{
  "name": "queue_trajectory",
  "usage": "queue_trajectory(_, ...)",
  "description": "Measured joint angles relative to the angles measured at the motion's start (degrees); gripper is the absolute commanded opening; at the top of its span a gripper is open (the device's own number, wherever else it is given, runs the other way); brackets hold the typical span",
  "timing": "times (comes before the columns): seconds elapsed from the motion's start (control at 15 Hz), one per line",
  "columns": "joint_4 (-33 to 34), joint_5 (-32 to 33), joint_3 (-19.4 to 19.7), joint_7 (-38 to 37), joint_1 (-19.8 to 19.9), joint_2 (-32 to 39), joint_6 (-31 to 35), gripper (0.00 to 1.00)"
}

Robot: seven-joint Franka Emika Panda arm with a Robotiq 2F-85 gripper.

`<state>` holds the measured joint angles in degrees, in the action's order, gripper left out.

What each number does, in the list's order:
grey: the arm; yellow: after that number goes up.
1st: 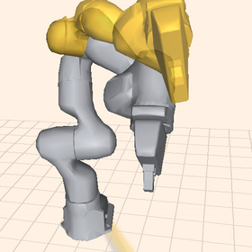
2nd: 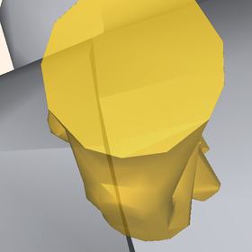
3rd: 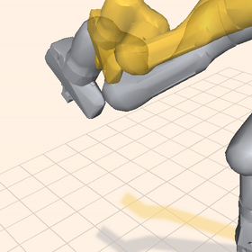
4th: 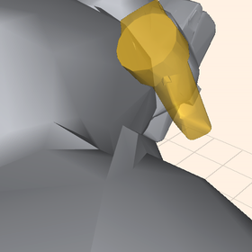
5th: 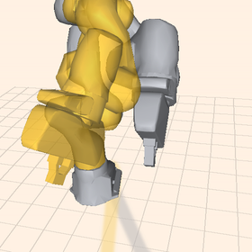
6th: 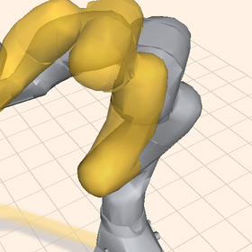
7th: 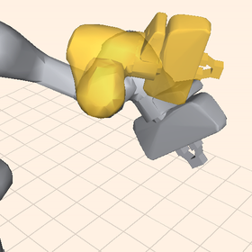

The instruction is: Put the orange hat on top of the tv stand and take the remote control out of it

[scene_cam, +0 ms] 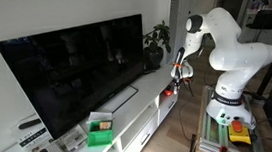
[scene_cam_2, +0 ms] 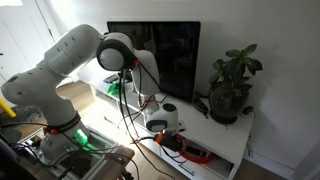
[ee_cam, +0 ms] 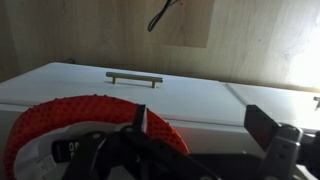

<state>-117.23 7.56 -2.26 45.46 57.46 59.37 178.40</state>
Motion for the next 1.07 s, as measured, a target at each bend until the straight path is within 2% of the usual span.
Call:
queue_trajectory(0.33,0.2,0.8,0.0,-0.4,0.0,0.2,0.2,1.00)
queue_trajectory(0.53,1.1,1.6,-0.2,-0.4,0.9,1.7,2.6,1.00)
queue_trajectory(0.8,2.5,4.4,-2.0,-0.4,4.4,4.9,8.1,1.00)
queue_trajectory(1.07,4.1,10.0,-3.8,-0.5,7.8,7.7,13.6,1.00)
